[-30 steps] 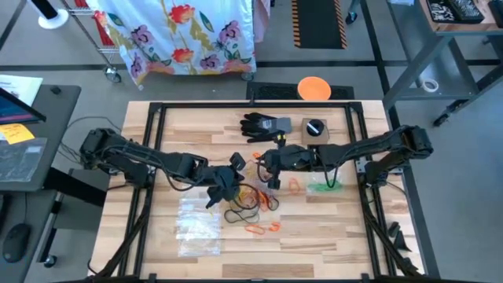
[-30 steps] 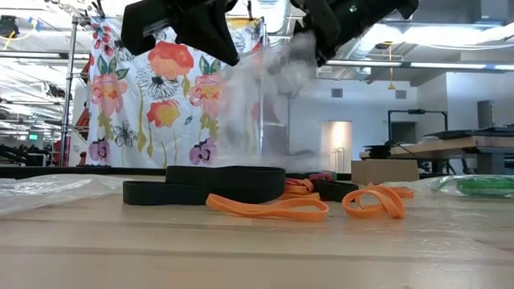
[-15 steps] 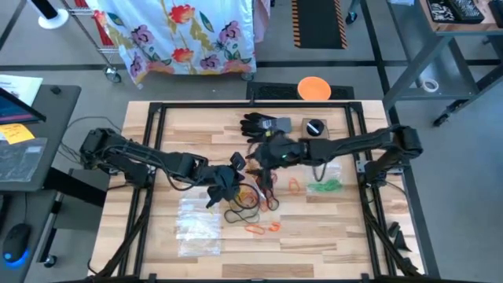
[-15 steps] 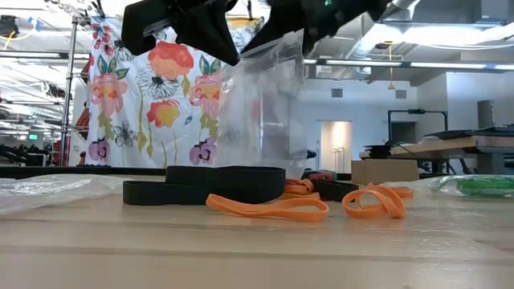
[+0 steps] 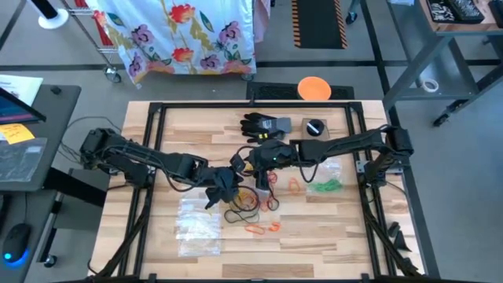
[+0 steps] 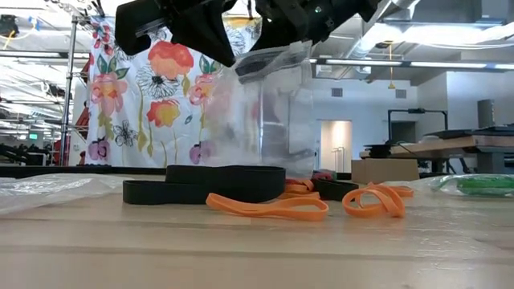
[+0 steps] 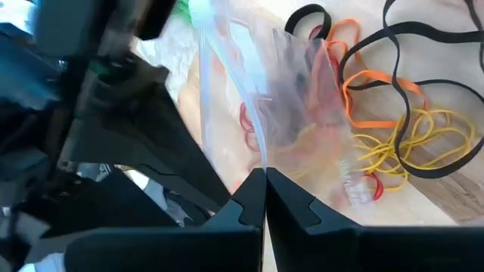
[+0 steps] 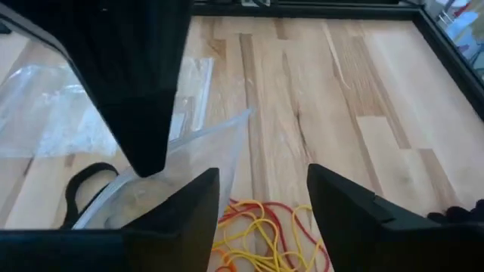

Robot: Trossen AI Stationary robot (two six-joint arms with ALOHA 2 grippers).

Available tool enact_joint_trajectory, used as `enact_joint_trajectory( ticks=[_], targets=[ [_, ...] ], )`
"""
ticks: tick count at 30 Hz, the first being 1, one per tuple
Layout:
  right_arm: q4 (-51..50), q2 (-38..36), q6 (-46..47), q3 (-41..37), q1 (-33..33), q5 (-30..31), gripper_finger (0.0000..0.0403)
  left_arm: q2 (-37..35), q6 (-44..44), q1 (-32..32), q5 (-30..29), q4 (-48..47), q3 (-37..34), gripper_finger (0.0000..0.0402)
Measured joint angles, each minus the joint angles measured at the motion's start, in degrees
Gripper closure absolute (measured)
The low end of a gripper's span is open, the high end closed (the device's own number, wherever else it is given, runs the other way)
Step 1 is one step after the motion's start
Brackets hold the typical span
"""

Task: Sort rubber bands
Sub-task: Open the top transparent zip bag

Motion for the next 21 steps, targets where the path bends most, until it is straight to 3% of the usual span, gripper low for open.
enact_joint_trajectory(
  ticks=[4,13,17,21],
  targets=[
    [-0.7,1.6,-0.7,-0.2,-0.7,-1.0,0.0211,0.0,0.7,0.0,0.3,1.5,0.0,0.0401],
    [-0.7,5.4,-1.5,3.0,-1.9,-10.8,0.0222,0.0,0.1,0.0,1.1,1.8,0.0,0.0401],
    [-0.6,5.5,-1.5,3.1,-2.0,-14.8,0.0261,0.0,-1.0,0.0,0.8,0.7,0.0,0.0401],
    [-1.2,5.3,-1.8,3.1,-2.2,-17.7,0.0333,0.0,-3.4,0.0,0.6,-1.1,0.0,0.0401]
  ],
)
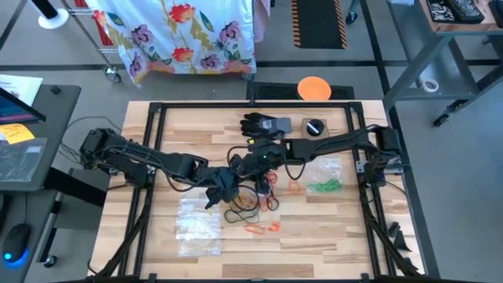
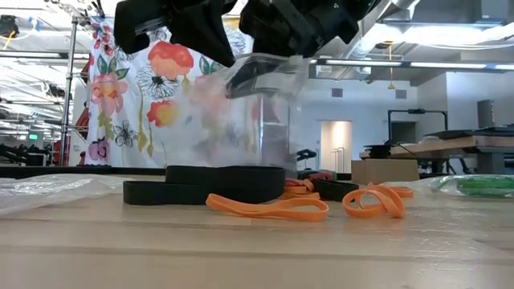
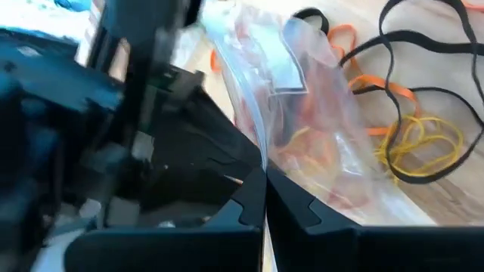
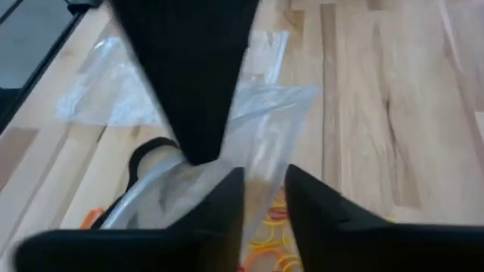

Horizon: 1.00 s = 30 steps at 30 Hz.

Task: Sort rubber bands
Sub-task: Open the top transparent zip bag

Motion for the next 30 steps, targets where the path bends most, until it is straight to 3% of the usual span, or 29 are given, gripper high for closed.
enact_joint_trajectory(
  ticks=[3,8,13,21,30],
  targets=[
    [0.3,-0.4,-1.6,0.0,0.0,-0.2,0.0390,0.0,-2.0,0.0,0.0,-0.6,0.0,0.0401],
    [-0.3,-0.4,-2.2,0.0,-0.8,1.6,0.0399,-0.3,-4.6,-1.3,0.2,-1.4,0.0,0.0401],
    [-1.1,-1.2,-2.7,0.0,-1.6,9.2,0.0401,-2.0,-8.8,-3.0,0.4,-2.5,0.0,0.0401],
    [-1.6,-5.0,-2.2,0.0,0.9,26.6,0.0402,-2.1,-18.4,-3.5,-0.4,-7.4,0.0,0.0401],
    [-4.7,-6.7,-3.0,0.0,4.7,38.0,0.0402,-2.0,-21.9,-3.5,-6.5,-6.2,0.0,0.0401]
  ],
)
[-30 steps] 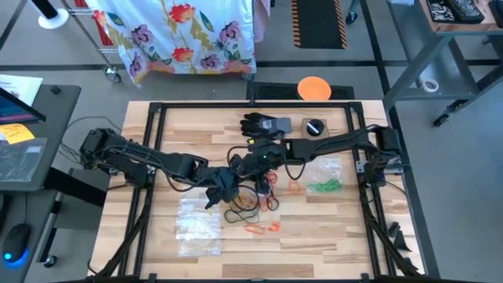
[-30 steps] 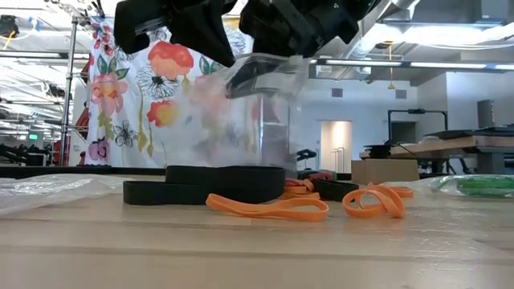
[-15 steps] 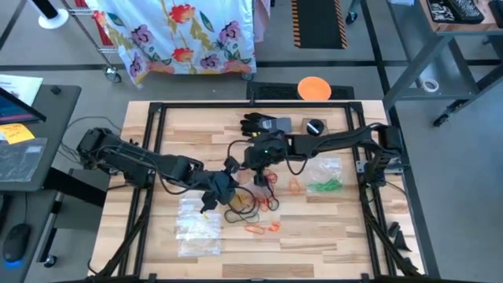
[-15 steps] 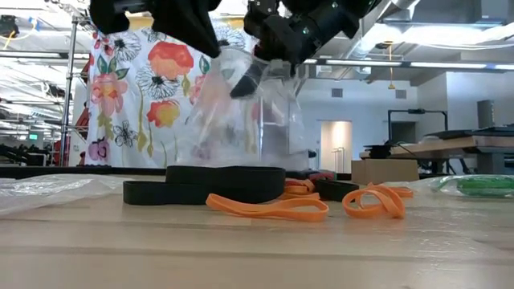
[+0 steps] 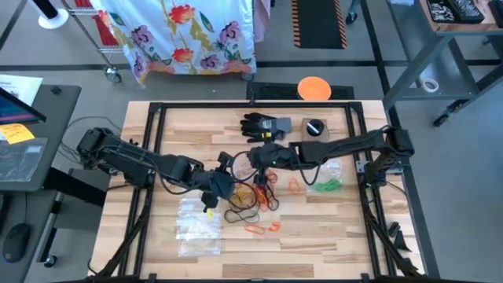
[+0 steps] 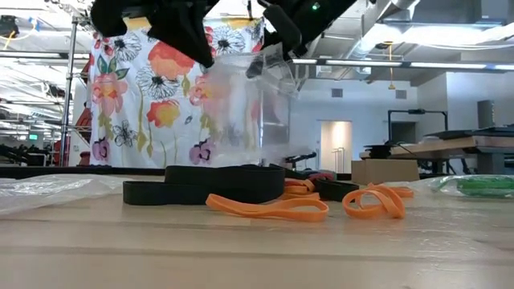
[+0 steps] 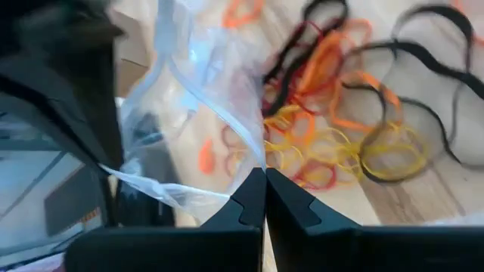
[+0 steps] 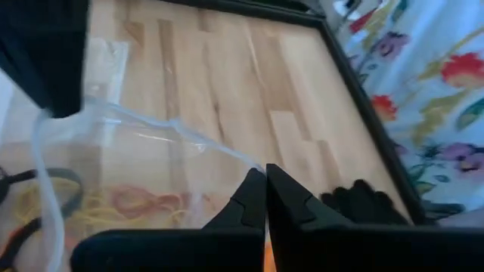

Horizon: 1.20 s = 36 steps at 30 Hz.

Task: Sort rubber bands
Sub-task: Open the top transparent zip bag

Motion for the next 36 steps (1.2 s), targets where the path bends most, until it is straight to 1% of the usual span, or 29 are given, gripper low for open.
enact_joint_trajectory(
  ticks=[2,4,6,10,12,15,19,21,23,25,26,27,29,32,35,36],
  targets=[
    [0.6,0.0,-1.7,0.0,1.4,5.0,0.0402,-0.1,-0.9,0.1,-1.9,1.8,0.0,0.0401],
    [0.9,0.0,-3.8,0.0,3.0,11.4,0.0403,-0.4,-2.0,0.3,-3.0,4.0,0.0,0.0401],
    [2.0,-0.1,-5.8,0.0,4.3,14.9,0.0403,-0.5,-2.0,0.6,-3.0,5.7,0.0,0.0401],
    [1.6,-1.1,-6.8,0.0,5.2,16.8,0.0403,-0.4,-1.6,1.6,-3.4,8.0,0.0,0.0391],
    [-0.1,-1.6,-5.3,0.0,5.1,18.0,0.0403,-0.5,-1.7,2.1,-4.1,10.0,0.0,0.0377],
    [-3.2,-1.8,-0.6,0.0,4.3,18.8,0.0403,-2.4,-1.7,2.1,-7.4,13.8,-0.1,0.0354],
    [-8.7,-1.7,6.4,-0.1,4.0,22.2,0.0403,-6.2,-2.4,2.1,-11.5,16.4,0.0,0.0322],
    [-8.7,-1.8,9.8,-0.4,4.0,23.0,0.0403,-8.1,-6.9,2.2,-14.6,16.4,0.0,0.0308],
    [-6.8,-1.8,11.7,-1.4,4.2,24.4,0.0403,-10.0,-15.2,2.6,-18.1,17.8,-1.0,0.0297],
    [-3.7,-1.7,12.6,-2.6,4.6,26.0,0.0403,-12.0,-21.3,3.2,-20.6,20.3,-4.7,0.0290],
    [-1.3,-1.7,12.6,-3.4,4.9,26.7,0.0403,-12.9,-22.8,3.8,-21.0,23.5,-7.6,0.0288],
    [0.8,-1.8,12.5,-4.3,5.0,27.0,0.0403,-13.8,-23.4,4.4,-20.4,27.4,-10.8,0.0287],
    [5.7,-1.8,12.3,-6.3,5.3,27.0,0.0403,-16.1,-25.5,6.3,-16.6,35.2,-17.5,0.0285],
    [13.8,-1.7,10.4,-9.4,5.3,26.9,0.0403,-19.9,-31.2,10.9,-5.7,49.9,-27.1,0.0285],
    [24.7,-2.0,7.7,-12.2,5.1,26.1,0.0403,-20.6,-36.5,14.5,0.8,67.1,-36.5,0.0285],
    [27.2,-2.0,6.7,-12.7,5.0,25.7,0.0403,-20.1,-38.5,15.4,2.3,70.7,-38.6,0.0285]
  ],
)
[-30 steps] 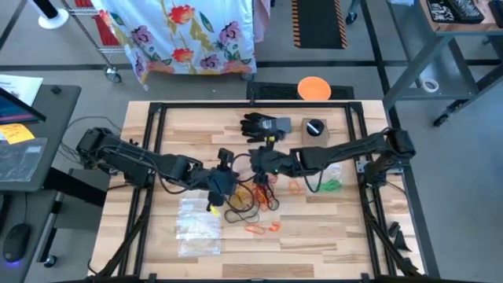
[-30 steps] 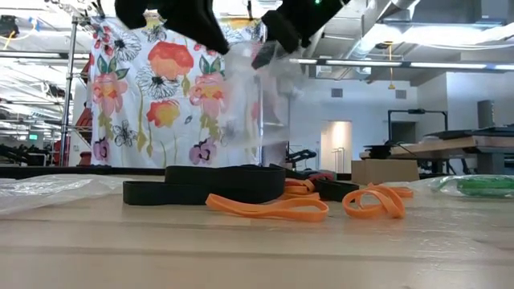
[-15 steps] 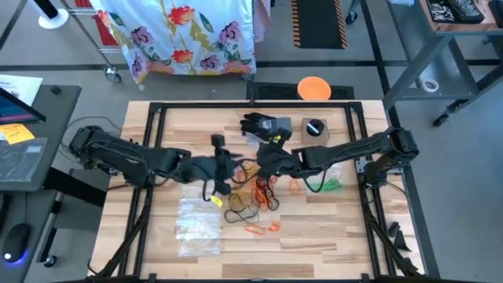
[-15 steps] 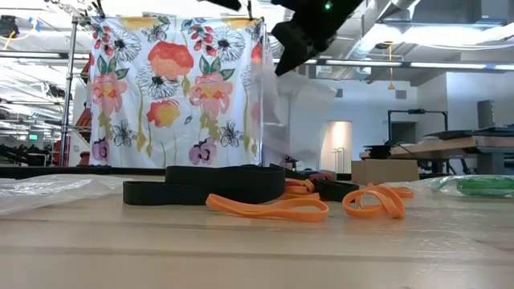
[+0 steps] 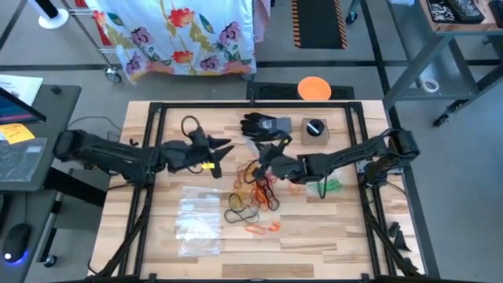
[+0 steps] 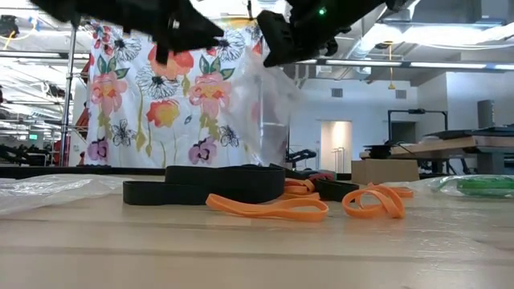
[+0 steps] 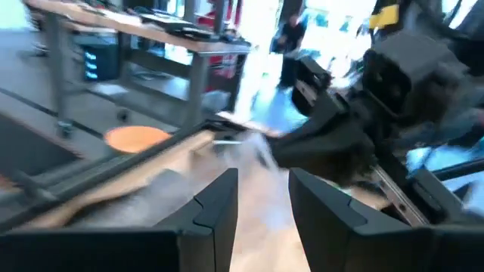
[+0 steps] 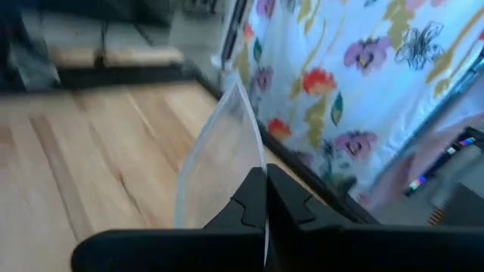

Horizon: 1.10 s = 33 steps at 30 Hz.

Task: Sort rubber bands
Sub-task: Open the top transparent zip bag

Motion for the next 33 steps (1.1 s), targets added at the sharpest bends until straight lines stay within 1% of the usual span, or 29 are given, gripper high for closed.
enact_joint_trajectory(
  ticks=[2,4,8,13,14,17,23,27,30,31,33],
  targets=[
    [2.6,0.0,-1.5,-0.4,-0.4,-0.5,0.0403,1.5,-3.3,1.3,0.8,5.0,-2.4,0.0285],
    [4.4,0.0,-2.2,-0.4,-0.7,-1.7,0.0403,3.7,-4.7,1.9,1.1,7.2,-2.5,0.0285],
    [7.0,0.0,-2.6,-0.4,-2.1,-6.1,0.0403,8.7,-4.0,1.7,3.4,10.3,1.0,0.0285],
    [7.5,0.0,-2.6,-0.4,-2.9,-6.9,0.0403,14.3,-3.8,2.8,5.8,10.6,4.7,0.0285],
    [7.5,0.0,-2.6,-0.4,-2.9,-7.0,0.0403,14.9,-3.8,2.9,5.8,10.8,5.0,0.0285],
    [7.5,0.0,-2.7,-0.4,-2.8,-7.0,0.0403,16.4,-3.9,3.5,3.1,11.1,5.3,0.0285],
    [7.3,0.0,-3.2,-0.4,-2.8,-7.0,0.0403,17.6,-5.6,4.4,2.8,15.5,5.3,0.0285],
    [6.7,0.0,-3.2,-0.4,-2.8,-8.3,0.0403,17.4,-4.7,4.4,2.0,16.1,5.3,0.0287],
    [6.8,0.0,-3.2,-0.4,-2.8,-8.4,0.0403,17.4,-3.9,4.4,0.6,15.9,5.3,0.0307],
    [6.8,0.0,-3.2,-0.4,-2.8,-8.4,0.0403,17.5,-3.5,4.4,0.4,15.8,5.3,0.0320],
    [6.8,0.0,-3.2,-0.4,-2.8,-8.4,0.0403,17.5,-2.1,4.3,0.2,15.7,5.3,0.0359]
  ],
)
